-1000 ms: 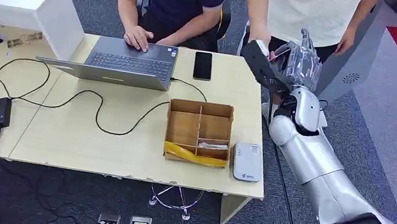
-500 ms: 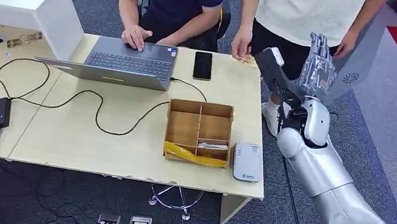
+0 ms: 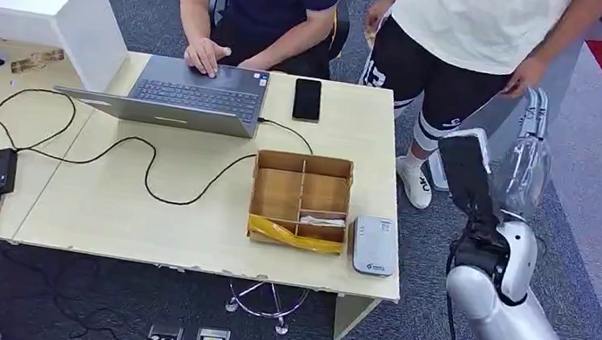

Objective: Pass the card to the sensor for recognition and then transmit it.

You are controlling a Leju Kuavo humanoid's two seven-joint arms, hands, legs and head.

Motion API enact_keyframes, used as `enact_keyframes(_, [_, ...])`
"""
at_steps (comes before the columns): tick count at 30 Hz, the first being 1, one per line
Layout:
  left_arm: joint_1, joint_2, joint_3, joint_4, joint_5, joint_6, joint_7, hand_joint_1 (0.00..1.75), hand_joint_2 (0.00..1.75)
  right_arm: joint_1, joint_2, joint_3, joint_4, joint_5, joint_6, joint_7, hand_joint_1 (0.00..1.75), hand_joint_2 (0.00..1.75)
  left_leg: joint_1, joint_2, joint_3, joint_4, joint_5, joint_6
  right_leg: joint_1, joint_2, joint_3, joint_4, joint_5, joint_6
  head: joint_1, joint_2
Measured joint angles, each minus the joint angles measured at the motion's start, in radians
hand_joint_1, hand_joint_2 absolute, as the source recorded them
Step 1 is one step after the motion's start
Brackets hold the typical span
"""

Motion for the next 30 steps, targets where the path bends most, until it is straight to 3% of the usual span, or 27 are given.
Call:
enact_keyframes(8, [0.001,0.001,0.000,0.000,0.008,0.000,-0.002,0.00,1.75,0.196,-0.044,-0.107,-0.207,0.057,-0.004,-0.002,0.00,1.75,0.000,0.000,0.000,0.000,0.000,0.000,0.000,0.000,0.000,0.000,0.000,0.000,0.000,0.000])
enact_keyframes(13, [0.001,0.000,0.000,0.000,0.010,-0.001,-0.002,0.00,1.75,0.281,-0.051,-0.153,-0.300,0.116,0.100,-0.005,0.00,1.75,0.000,0.001,0.000,0.000,0.000,0.000,0.000,0.000,0.000,0.000,0.000,0.000,0.000,0.000])
enact_keyframes(17, [0.000,0.000,0.000,0.000,0.010,-0.004,-0.002,0.00,1.75,0.309,-0.050,-0.161,-0.346,0.127,0.225,-0.024,0.00,1.75,0.000,0.001,0.000,0.000,0.000,0.000,0.000,0.000,0.000,0.000,0.000,0.000,0.000,0.000])
enact_keyframes(30, [-0.001,0.000,0.000,0.000,0.007,-0.010,-0.002,0.00,1.75,0.320,-0.014,-0.140,-0.375,0.149,0.408,-0.059,0.00,1.75,0.000,0.001,-0.001,0.000,0.000,0.000,0.000,0.000,0.000,0.000,0.000,0.000,0.000,0.000])
